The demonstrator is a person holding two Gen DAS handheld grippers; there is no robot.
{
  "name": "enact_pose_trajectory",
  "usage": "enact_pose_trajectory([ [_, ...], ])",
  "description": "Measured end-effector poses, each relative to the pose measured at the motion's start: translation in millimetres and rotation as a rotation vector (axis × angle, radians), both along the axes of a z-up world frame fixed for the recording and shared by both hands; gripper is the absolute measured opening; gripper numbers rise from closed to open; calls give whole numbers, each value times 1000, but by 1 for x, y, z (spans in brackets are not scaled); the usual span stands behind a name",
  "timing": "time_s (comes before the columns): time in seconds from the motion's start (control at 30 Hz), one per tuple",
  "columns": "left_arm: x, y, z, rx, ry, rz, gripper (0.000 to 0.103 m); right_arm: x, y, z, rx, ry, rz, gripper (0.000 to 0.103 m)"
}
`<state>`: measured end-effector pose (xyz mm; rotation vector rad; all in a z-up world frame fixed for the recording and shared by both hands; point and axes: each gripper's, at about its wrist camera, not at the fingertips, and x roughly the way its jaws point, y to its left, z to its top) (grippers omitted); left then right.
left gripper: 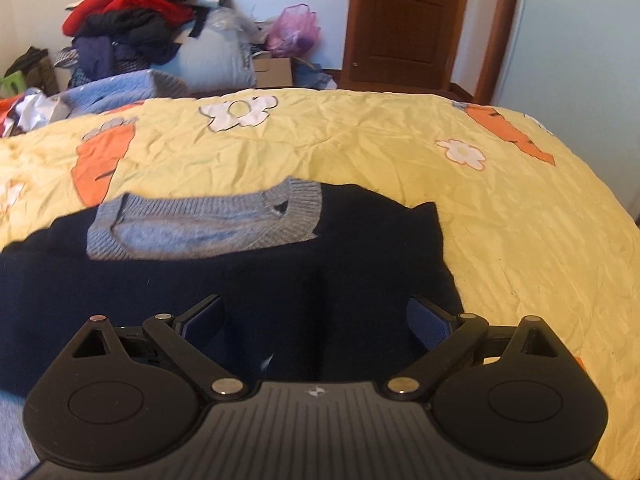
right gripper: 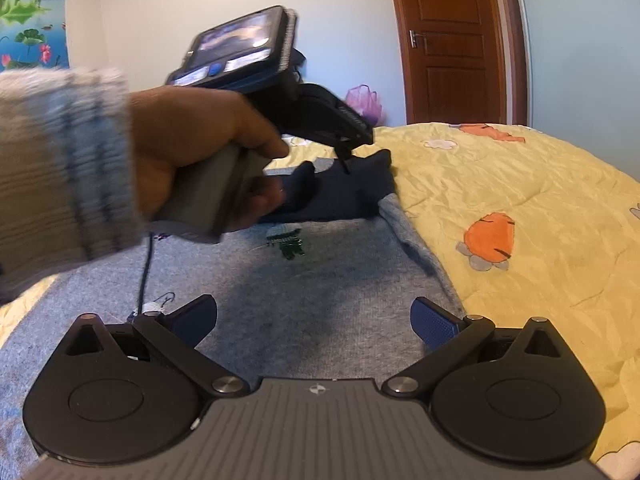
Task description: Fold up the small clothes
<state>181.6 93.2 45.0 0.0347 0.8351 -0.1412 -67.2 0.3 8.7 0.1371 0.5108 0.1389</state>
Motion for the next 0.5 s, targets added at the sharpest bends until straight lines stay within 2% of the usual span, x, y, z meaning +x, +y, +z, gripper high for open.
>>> enact_pose_trajectory([
  [0.07, -5, 6, 2, 6, -4, -5, 98, 5, -2, 4, -6, -1, 7, 103],
  [0.23, -39, 48, 21, 44, -96, 3, 98, 41, -4, 18, -58, -21, 1, 103],
  [0.37, -63, 96, 21, 42, -115, 92, 98, 88, 2, 32, -48, -23, -15, 103],
  [0.5, -78, 126, 18, 43, -131, 140, 99, 127, 15, 39, -67, -14, -24, 103],
])
